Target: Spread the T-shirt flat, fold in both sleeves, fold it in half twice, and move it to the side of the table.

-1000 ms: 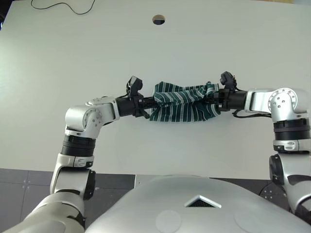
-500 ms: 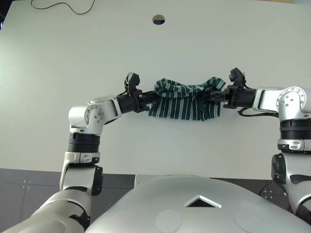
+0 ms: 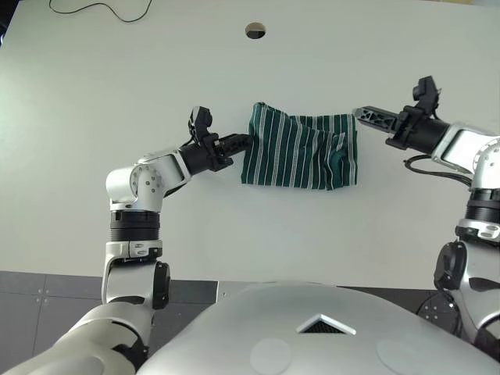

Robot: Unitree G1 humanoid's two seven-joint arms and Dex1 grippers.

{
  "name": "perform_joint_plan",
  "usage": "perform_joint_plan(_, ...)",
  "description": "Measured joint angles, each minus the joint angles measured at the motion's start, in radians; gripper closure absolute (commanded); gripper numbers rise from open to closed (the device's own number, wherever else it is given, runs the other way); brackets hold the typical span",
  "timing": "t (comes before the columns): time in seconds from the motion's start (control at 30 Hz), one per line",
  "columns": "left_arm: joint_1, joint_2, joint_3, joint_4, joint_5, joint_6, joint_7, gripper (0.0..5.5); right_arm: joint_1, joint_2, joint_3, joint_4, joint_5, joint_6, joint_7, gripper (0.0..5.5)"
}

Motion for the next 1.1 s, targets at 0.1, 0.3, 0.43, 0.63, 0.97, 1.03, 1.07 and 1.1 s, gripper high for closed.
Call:
perform_joint_plan(0.1,-0.003,-0.003,0.043,0.000,-0.002,-0.040,-0.005,4.38,0.058,-0.005,0.049,-0.114,-0.062,-0.158,0.042,3.12)
perform_joint_plan(0.3,-0.005,-0.026,0.125,-0.027,-0.021,-0.135,-0.010,5.39,0.163,0.002,0.388,-0.334,-0.524,-0.695,-0.040,4.32)
perform_joint_plan(0.43,-0.015,-0.049,0.175,-0.048,-0.040,-0.177,0.021,5.40,0.179,0.010,0.645,-0.334,-0.854,-0.909,-0.122,5.07)
perform_joint_plan(0.63,-0.019,-0.073,0.197,-0.051,-0.043,-0.199,0.037,5.40,0.187,0.058,0.774,-0.269,-1.039,-1.015,-0.175,5.36)
perform_joint_plan(0.97,-0.017,-0.106,0.193,-0.054,-0.042,-0.229,0.043,5.40,0.150,0.092,0.802,-0.096,-1.132,-1.043,-0.156,5.36)
perform_joint_plan(1.03,-0.014,-0.106,0.192,-0.062,-0.042,-0.230,0.043,5.40,0.145,0.077,0.807,-0.084,-1.151,-1.048,-0.144,5.36)
perform_joint_plan(1.07,-0.013,-0.106,0.192,-0.064,-0.042,-0.230,0.043,5.40,0.148,0.062,0.809,-0.083,-1.153,-1.051,-0.132,5.36)
perform_joint_plan(1.1,-0.011,-0.107,0.191,-0.066,-0.042,-0.231,0.043,5.40,0.156,0.035,0.806,-0.094,-1.154,-1.056,-0.121,5.36)
